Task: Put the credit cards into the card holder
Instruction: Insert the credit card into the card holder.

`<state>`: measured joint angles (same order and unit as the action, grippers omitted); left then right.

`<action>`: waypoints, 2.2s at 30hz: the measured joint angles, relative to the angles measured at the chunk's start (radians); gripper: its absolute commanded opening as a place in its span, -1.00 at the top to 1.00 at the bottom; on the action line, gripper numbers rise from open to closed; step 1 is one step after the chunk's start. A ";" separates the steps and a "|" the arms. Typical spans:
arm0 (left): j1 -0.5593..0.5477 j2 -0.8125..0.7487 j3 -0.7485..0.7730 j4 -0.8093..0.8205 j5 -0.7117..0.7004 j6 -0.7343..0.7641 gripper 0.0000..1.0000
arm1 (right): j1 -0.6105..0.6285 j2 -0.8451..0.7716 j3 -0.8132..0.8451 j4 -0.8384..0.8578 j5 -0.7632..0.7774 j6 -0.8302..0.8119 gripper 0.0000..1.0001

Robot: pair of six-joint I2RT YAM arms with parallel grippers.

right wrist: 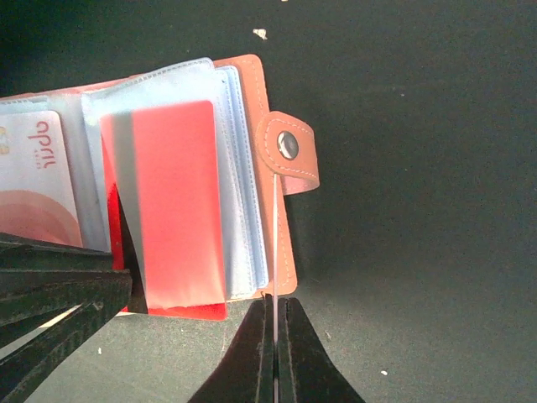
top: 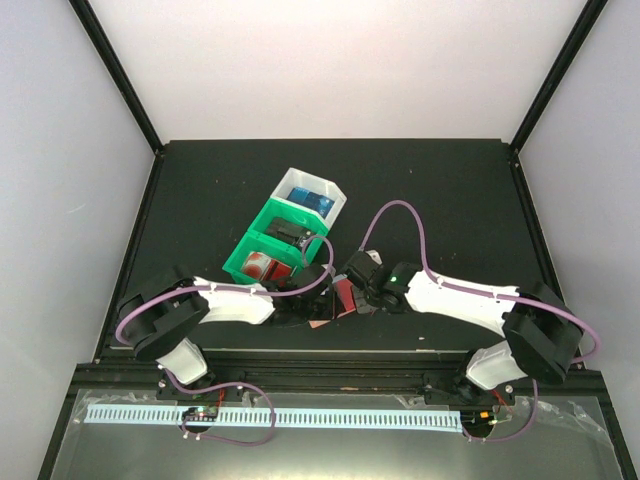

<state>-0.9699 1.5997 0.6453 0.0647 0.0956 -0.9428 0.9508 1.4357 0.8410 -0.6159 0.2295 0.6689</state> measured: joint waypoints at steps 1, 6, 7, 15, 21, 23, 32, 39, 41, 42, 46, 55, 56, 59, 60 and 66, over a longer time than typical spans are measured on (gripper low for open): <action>0.000 0.002 0.005 -0.010 -0.006 0.001 0.74 | 0.000 -0.005 0.000 0.000 0.001 0.003 0.98; 0.000 0.018 0.028 -0.037 -0.018 0.003 0.79 | 0.000 -0.010 0.000 0.003 -0.005 0.003 0.98; 0.000 0.019 0.032 -0.042 -0.020 0.004 0.80 | 0.000 -0.010 0.000 0.004 -0.008 0.003 0.98; -0.001 0.024 0.040 -0.058 -0.028 0.005 0.85 | -0.014 -0.003 -0.002 0.014 -0.033 0.008 0.98; -0.001 0.024 0.040 -0.059 -0.029 0.005 0.87 | -0.023 0.036 -0.002 0.017 -0.050 0.011 0.98; -0.001 0.026 0.040 -0.058 -0.029 0.005 0.87 | -0.022 0.039 -0.002 0.020 -0.058 0.011 0.98; -0.001 0.046 0.056 -0.048 -0.033 0.008 0.88 | -0.034 0.041 -0.021 0.054 -0.113 0.010 0.98; -0.001 0.049 0.058 -0.049 -0.034 0.009 0.86 | -0.069 0.019 -0.051 0.092 -0.171 0.011 0.98; -0.001 0.048 0.058 -0.049 -0.035 0.010 0.84 | -0.082 0.005 -0.069 0.113 -0.194 0.010 0.98; -0.001 0.048 0.058 -0.050 -0.035 0.010 0.84 | -0.089 -0.001 -0.076 0.121 -0.205 0.010 0.98; -0.002 0.044 0.058 -0.051 -0.038 0.016 0.79 | -0.110 -0.033 -0.100 0.149 -0.245 0.010 0.98; -0.006 0.016 0.056 -0.087 -0.072 0.027 0.48 | -0.122 -0.068 -0.120 0.212 -0.320 0.010 0.98; -0.006 0.008 0.055 -0.098 -0.079 0.028 0.45 | -0.122 -0.068 -0.120 0.216 -0.323 0.010 0.98; -0.006 -0.021 0.045 -0.135 -0.098 0.030 0.42 | -0.122 -0.069 -0.121 0.231 -0.338 0.010 0.98; -0.006 -0.032 0.041 -0.152 -0.103 0.031 0.40 | -0.122 -0.069 -0.122 0.236 -0.343 0.010 0.98; -0.006 -0.130 0.019 -0.233 -0.141 0.032 0.29 | -0.122 -0.070 -0.128 0.269 -0.380 0.002 0.98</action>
<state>-0.9764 1.4696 0.6643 -0.1680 -0.0456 -0.9112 0.8288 1.3655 0.7132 -0.3470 -0.1501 0.6704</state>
